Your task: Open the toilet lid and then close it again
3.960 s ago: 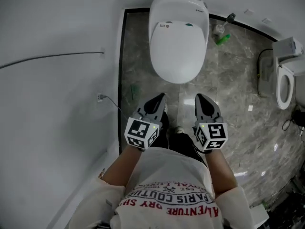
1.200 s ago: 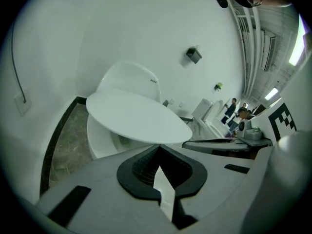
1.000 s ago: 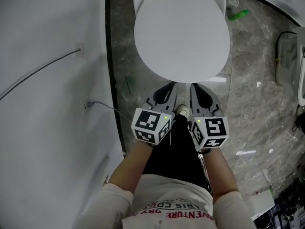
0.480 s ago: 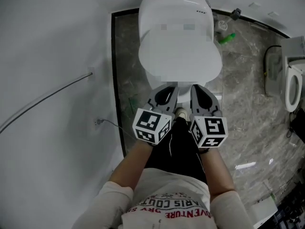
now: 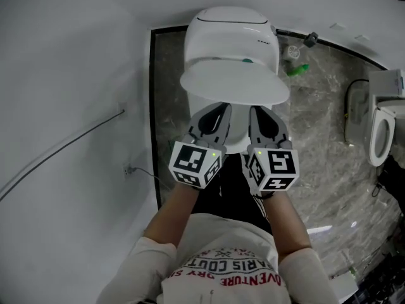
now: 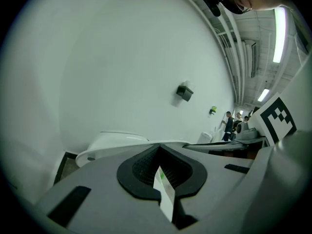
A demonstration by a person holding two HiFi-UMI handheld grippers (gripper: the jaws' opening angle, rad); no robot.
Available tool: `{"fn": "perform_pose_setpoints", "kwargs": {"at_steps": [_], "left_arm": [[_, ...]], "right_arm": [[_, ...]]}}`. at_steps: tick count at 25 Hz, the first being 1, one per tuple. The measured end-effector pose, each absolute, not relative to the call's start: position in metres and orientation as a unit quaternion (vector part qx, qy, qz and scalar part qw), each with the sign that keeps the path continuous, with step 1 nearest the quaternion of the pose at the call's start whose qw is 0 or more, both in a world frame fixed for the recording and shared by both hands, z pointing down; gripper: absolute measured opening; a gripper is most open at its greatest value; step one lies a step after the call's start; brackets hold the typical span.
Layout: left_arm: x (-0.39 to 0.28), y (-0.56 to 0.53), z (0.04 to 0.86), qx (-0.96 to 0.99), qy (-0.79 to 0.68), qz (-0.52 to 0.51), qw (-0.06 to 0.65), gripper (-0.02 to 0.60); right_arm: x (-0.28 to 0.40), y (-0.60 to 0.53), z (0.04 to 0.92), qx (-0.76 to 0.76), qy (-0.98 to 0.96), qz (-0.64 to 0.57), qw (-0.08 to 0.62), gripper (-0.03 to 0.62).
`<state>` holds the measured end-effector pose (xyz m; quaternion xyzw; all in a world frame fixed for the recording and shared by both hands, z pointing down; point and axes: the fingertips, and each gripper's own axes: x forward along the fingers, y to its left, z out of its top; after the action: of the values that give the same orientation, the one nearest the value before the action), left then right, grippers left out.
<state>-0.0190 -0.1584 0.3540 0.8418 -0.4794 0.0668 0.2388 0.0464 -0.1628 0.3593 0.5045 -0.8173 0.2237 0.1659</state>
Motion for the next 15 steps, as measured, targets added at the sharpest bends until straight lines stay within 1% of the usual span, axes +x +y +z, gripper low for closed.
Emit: {"fn": "perform_pose_setpoints", "kwargs": {"at_steps": [9,15], "left_arm": [[-0.022,-0.232,0.329,0.819,-0.525,0.055,0.226,0.006],[-0.024,-0.277,0.321,0.827,-0.518,0.051,0.211,0.006]], "right_arm": [[0.048,-0.233,0.330,0.495,-0.829,0.217,0.144,0.014],[0.046,-0.280,0.329,0.497,-0.829,0.208,0.150,0.014]]}}
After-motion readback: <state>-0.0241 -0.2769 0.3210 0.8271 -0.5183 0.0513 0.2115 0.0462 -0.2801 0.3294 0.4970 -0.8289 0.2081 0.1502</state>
